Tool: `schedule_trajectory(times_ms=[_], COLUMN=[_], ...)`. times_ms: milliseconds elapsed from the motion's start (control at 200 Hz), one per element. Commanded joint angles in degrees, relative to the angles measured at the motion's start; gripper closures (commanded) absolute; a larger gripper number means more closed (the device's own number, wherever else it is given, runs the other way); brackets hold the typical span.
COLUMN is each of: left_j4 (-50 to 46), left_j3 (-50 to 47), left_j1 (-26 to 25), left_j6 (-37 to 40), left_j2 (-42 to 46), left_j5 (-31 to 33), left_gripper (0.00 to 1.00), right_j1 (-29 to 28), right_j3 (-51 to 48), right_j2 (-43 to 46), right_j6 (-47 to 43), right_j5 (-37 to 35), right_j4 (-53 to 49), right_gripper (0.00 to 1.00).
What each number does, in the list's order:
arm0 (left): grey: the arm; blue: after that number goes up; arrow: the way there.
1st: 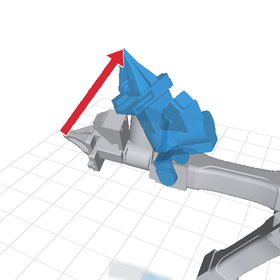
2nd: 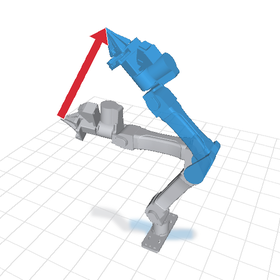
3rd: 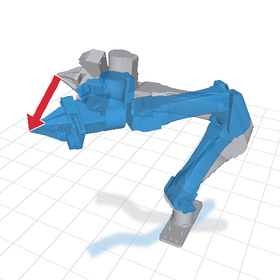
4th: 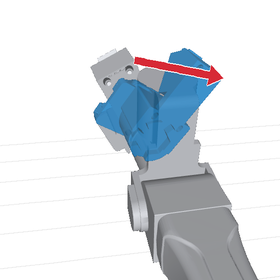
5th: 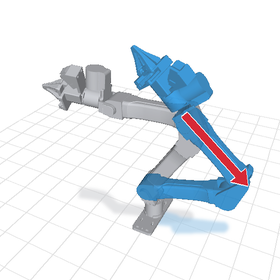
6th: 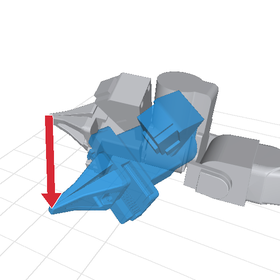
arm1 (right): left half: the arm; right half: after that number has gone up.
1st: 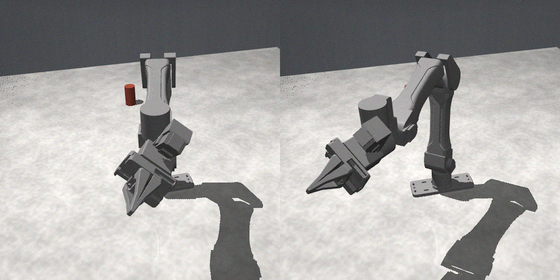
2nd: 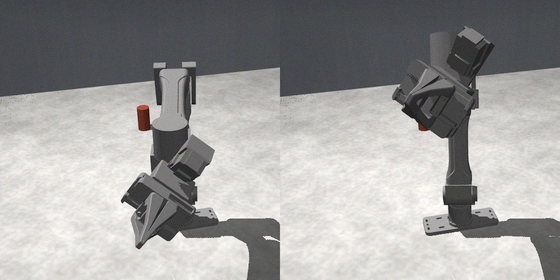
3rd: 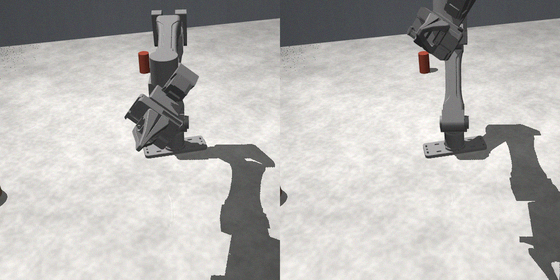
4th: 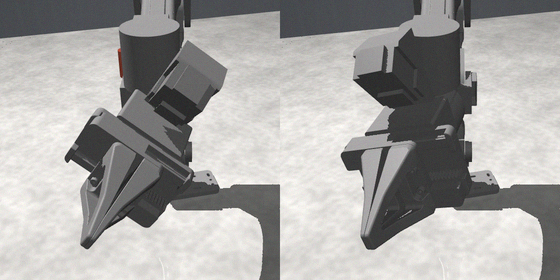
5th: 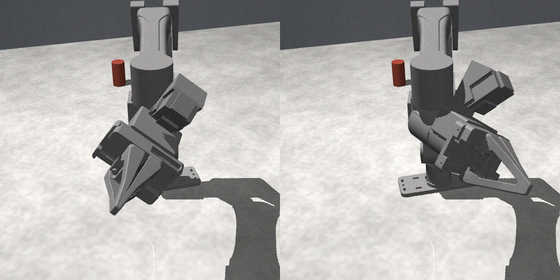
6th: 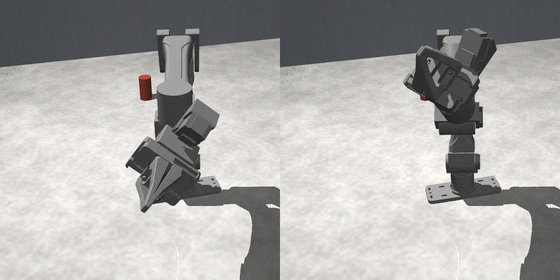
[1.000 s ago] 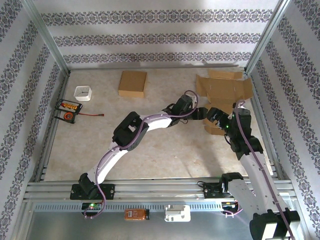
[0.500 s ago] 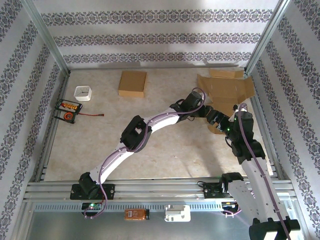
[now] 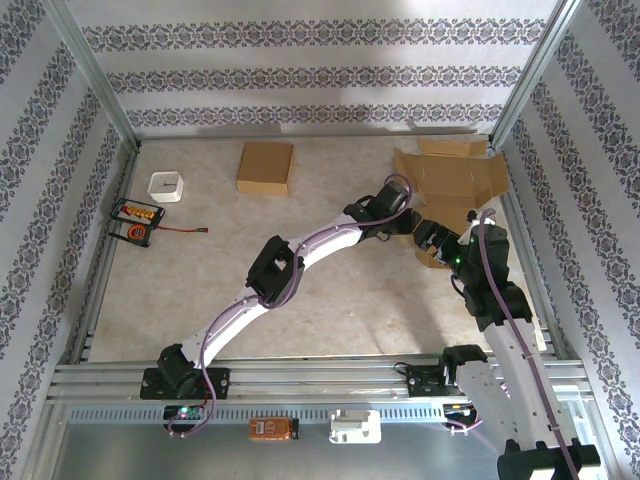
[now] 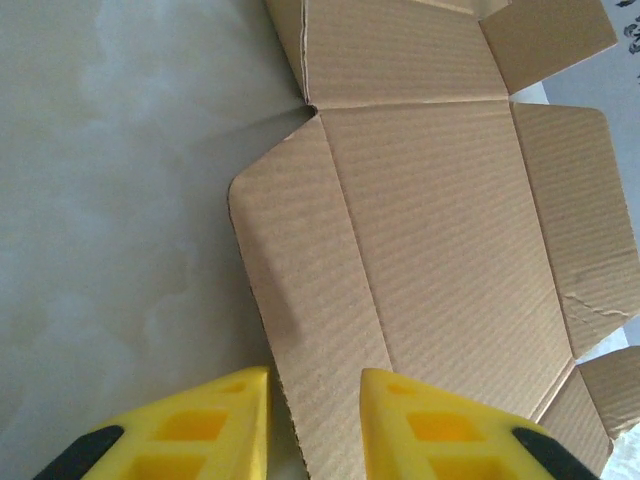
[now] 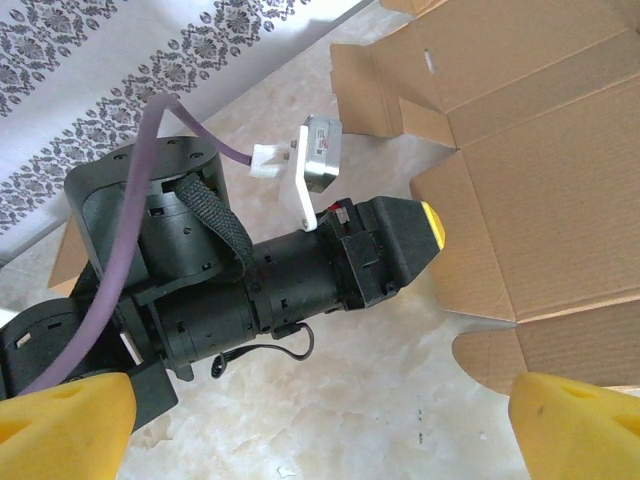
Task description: Fold the paper box
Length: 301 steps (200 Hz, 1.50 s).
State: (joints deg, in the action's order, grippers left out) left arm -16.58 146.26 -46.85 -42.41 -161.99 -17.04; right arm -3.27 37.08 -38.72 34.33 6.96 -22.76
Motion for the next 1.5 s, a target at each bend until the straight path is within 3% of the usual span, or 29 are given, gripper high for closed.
schedule_trajectory(times_ms=[0,230,335,630,819,899,1099,1234,1284,1399,1499], left_j4=[-1.79,-1.92,-2.49,11.82,14.30,12.22,1.97,0.48,0.50,0.50,-0.61], left_j3=[-0.40,-1.48,-7.48,-52.17,-75.66,-83.02,-97.69,-103.95,-105.12,-104.97,-101.69], left_j1=[-1.31,-1.23,-1.23,2.43,7.30,7.74,7.83,8.41,8.55,8.95,11.33], left_j6=[-0.94,2.36,5.60,7.82,4.68,5.71,7.74,5.39,4.07,4.53,6.96], left_j2=[-4.78,-1.56,4.27,34.80,49.47,56.28,72.64,82.19,85.36,91.44,93.31], left_j5=[-4.39,-5.80,-5.20,-2.32,-8.09,-6.44,5.43,5.76,5.45,7.95,11.54], left_gripper=[0.75,1.00,1.00,1.00,1.00,1.00,1.00,1.00,0.88,0.40,0.24], right_j1=[-0.60,-0.60,-0.59,-0.58,-0.63,-0.94,-4.36,-7.76,-9.03,-10.86,-11.40], right_j3=[0.03,-0.04,0.91,3.34,3.05,2.83,4.93,7.24,7.88,10.09,12.61], right_j2=[1.29,2.62,3.37,4.44,0.11,-2.98,-13.48,-20.73,-23.21,-29.95,-36.34], right_j6=[-0.60,-0.80,-1.08,-0.72,0.01,0.32,-2.29,-5.27,-6.67,-9.94,-12.63], right_j5=[0.38,-0.23,-0.63,-1.31,0.97,1.96,2.14,-1.30,-3.67,-8.09,-9.79], right_j4=[-1.12,-2.35,-3.70,-5.30,-1.87,0.21,3.53,5.78,7.01,8.82,10.16], right_gripper=[0.04,0.04,0.03,0.03,0.03,0.04,0.04,0.04,0.04,0.04,0.04])
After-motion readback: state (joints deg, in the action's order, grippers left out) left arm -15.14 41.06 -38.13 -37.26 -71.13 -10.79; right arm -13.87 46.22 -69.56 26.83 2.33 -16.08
